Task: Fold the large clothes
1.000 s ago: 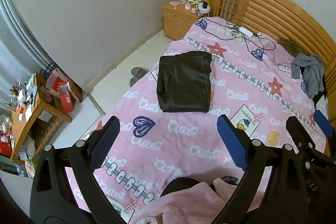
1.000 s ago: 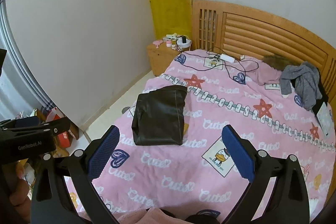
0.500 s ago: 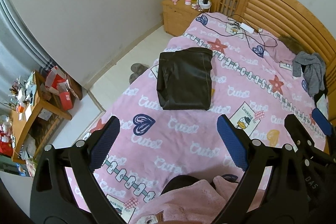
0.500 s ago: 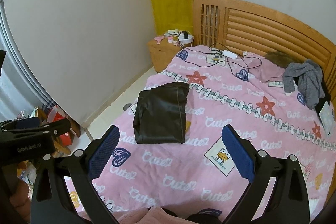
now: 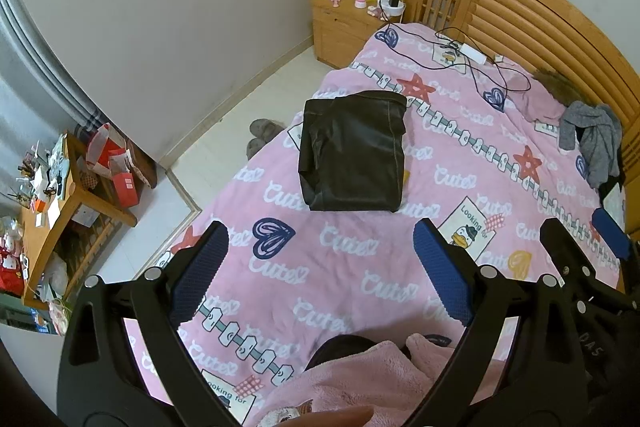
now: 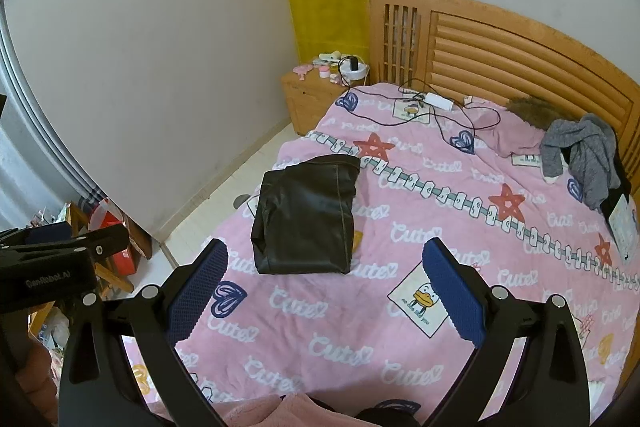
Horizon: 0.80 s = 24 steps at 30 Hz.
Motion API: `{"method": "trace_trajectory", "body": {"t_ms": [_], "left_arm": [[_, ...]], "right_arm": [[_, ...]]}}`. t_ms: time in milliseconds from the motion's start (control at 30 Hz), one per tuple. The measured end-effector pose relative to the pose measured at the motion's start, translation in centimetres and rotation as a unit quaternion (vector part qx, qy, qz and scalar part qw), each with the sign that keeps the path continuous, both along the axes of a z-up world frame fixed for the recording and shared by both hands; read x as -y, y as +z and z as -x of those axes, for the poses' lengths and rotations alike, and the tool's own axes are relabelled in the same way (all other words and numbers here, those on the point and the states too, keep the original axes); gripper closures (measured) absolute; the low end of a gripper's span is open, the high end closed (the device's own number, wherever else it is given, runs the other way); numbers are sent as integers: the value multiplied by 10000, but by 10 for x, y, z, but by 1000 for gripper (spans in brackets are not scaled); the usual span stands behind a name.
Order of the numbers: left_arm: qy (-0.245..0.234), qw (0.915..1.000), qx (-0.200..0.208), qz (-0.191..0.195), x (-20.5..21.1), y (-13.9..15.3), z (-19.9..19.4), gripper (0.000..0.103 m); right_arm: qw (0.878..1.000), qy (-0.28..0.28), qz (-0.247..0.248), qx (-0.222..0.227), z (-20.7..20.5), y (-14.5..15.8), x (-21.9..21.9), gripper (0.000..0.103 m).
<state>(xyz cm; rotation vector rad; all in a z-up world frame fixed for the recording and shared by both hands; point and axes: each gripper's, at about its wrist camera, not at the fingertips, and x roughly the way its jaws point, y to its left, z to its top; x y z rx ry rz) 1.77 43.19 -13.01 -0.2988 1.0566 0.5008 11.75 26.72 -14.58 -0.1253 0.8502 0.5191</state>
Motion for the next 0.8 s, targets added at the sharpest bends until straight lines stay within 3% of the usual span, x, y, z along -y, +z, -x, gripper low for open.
{"method": "trace_trajectory", "body": {"t_ms": [800], "left_arm": [[-104, 9999, -4, -91, -10, 8, -29, 11]], "right_arm": [[10000, 21, 3, 6, -2, -1, 1, 8]]}}
